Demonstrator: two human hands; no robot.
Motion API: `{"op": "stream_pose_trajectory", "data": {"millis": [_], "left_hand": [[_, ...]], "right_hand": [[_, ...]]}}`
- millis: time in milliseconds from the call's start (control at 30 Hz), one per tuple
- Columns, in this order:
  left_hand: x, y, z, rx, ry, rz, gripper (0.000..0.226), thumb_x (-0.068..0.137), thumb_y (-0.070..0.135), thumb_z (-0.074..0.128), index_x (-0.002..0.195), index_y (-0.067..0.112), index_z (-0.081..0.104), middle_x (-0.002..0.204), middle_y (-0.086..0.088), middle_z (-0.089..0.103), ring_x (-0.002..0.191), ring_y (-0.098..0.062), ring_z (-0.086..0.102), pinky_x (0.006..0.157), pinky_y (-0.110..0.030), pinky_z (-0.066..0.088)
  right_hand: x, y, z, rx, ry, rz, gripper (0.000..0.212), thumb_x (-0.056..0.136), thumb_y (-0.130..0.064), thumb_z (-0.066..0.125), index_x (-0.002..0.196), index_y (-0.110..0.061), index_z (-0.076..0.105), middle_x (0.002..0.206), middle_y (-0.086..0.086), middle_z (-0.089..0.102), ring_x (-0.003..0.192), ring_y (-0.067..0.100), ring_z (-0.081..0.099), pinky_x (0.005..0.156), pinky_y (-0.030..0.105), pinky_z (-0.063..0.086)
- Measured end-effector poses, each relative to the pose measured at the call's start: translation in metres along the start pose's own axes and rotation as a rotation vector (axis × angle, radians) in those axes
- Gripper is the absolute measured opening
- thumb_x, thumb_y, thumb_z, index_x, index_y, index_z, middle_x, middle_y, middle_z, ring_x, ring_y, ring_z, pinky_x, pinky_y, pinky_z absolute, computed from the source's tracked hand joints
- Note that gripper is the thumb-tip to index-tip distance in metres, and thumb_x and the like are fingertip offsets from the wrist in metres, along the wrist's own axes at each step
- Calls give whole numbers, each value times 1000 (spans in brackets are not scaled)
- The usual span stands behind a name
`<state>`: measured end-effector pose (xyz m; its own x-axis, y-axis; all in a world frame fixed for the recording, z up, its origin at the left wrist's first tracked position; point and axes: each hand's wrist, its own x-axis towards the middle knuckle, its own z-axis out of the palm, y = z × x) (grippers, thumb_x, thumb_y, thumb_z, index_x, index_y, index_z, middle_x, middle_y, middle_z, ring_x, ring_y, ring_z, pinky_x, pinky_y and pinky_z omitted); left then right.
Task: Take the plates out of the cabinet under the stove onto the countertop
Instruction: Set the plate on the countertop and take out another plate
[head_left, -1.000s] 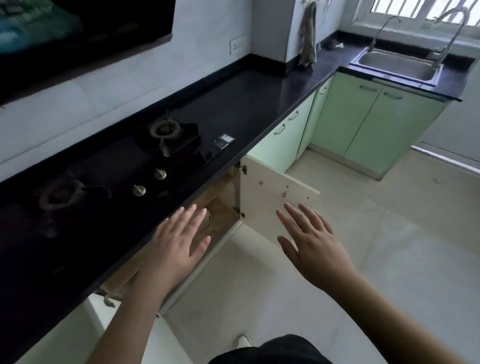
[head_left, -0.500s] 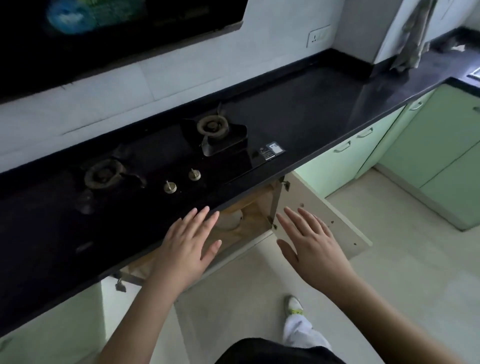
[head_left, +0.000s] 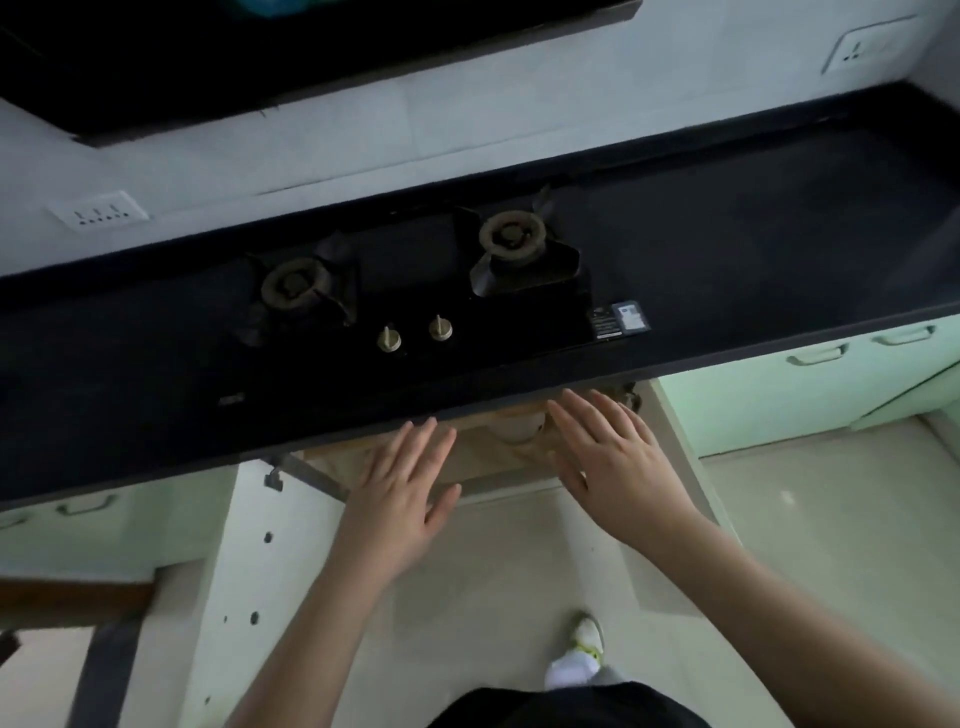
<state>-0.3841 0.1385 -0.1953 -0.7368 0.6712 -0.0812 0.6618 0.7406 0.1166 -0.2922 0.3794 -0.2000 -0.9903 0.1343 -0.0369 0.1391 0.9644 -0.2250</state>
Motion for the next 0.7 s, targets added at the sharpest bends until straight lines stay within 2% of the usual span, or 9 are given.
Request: {"op": "stream_pose_trajectory", "data": {"millis": [133, 300, 433, 600, 700], "left_hand": [[-12, -4, 3, 10, -3, -48, 65, 97, 52, 26, 149, 16, 42, 154, -9, 40, 143, -31, 35, 112, -48, 33], [-22, -12, 10, -6, -3, -75, 69, 95, 55, 16, 154, 21, 29, 162, -4, 25, 150, -24, 18, 119, -43, 19], [-33, -16, 14, -28, 3, -61, 68, 96, 53, 18, 153, 19, 32, 161, -6, 28, 149, -26, 20, 118, -49, 23], [-44, -25, 34, -24, -32, -75, 70, 96, 56, 12, 155, 22, 25, 163, -4, 22, 151, -24, 13, 120, -47, 20], [-39, -25, 42, -26, -31, -76, 66, 98, 52, 20, 153, 19, 34, 160, -7, 30, 148, -28, 23, 117, -50, 27]], "right_hand": [[0, -3, 3, 25, 3, -8, 57, 101, -46, 31, 152, -21, 28, 159, 1, 29, 147, 27, 21, 119, 39, 12], [-5, -11, 9, 28, 14, -4, 58, 100, -47, 32, 151, -20, 31, 157, 3, 32, 146, 28, 24, 118, 42, 16], [-15, -25, 13, 15, 37, -2, 56, 99, -45, 38, 149, -18, 37, 154, 3, 39, 143, 28, 30, 117, 43, 22], [-29, -33, 29, 11, 36, 16, 56, 98, -44, 41, 148, -18, 38, 152, 4, 41, 142, 28, 32, 116, 43, 25], [-30, -32, 42, 23, 16, 16, 57, 98, -44, 44, 148, -18, 39, 151, 5, 42, 141, 28, 34, 115, 44, 25]]}}
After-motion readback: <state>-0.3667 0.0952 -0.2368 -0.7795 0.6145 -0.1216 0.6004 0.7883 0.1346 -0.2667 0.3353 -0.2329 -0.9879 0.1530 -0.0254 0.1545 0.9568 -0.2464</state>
